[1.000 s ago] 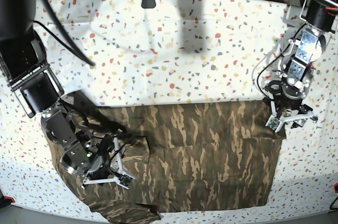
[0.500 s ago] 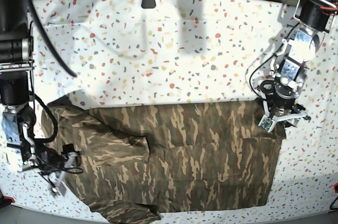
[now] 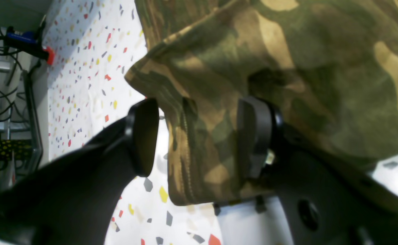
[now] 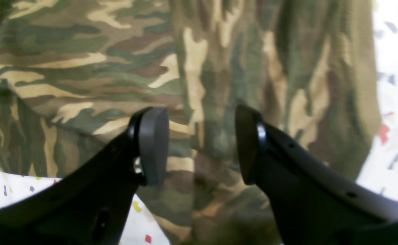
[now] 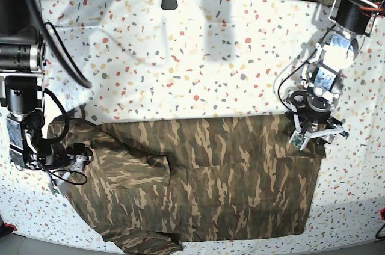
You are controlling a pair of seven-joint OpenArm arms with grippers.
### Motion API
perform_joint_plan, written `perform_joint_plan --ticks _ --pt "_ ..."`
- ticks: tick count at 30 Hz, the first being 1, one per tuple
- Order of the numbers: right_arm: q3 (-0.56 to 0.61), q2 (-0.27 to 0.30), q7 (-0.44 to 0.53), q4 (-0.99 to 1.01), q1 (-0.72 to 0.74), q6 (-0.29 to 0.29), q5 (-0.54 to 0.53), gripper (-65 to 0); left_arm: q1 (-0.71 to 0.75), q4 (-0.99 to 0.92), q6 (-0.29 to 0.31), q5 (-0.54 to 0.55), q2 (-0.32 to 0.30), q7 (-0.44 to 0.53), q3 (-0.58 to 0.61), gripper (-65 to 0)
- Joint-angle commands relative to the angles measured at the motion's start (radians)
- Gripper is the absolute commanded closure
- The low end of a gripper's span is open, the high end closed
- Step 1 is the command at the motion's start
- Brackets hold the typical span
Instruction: Fold the T-shirt properly
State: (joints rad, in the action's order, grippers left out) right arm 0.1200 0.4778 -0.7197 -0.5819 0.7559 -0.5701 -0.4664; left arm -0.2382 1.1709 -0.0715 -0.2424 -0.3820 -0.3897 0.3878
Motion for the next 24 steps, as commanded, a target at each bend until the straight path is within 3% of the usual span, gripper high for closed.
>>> perform_joint_plan --ticks 1,6,11,24 --pt "-0.005 0.0 0.01 -0.012 0.035 -0.007 0.005 -29.6 -0.025 0.013 -0.014 -0.01 -0.009 0.019 -0.007 -35.6" --pt "-0.005 -0.027 0.037 -0.011 0.021 0.007 0.028 -29.6 -0.025 0.013 -0.014 -0.01 -0.009 0.019 -0.007 -35.6" --pt "-0.005 -0.028 0.058 -0.011 0.008 0.073 0.097 -29.6 -0.025 0.013 -0.014 -0.01 -0.009 0.019 -0.007 -35.6" --pt "-0.005 -0.03 0.042 -0.011 -0.016 0.085 0.016 -28.0 -0.025 0.013 -0.014 -0.01 -0.009 0.019 -0.007 -35.6"
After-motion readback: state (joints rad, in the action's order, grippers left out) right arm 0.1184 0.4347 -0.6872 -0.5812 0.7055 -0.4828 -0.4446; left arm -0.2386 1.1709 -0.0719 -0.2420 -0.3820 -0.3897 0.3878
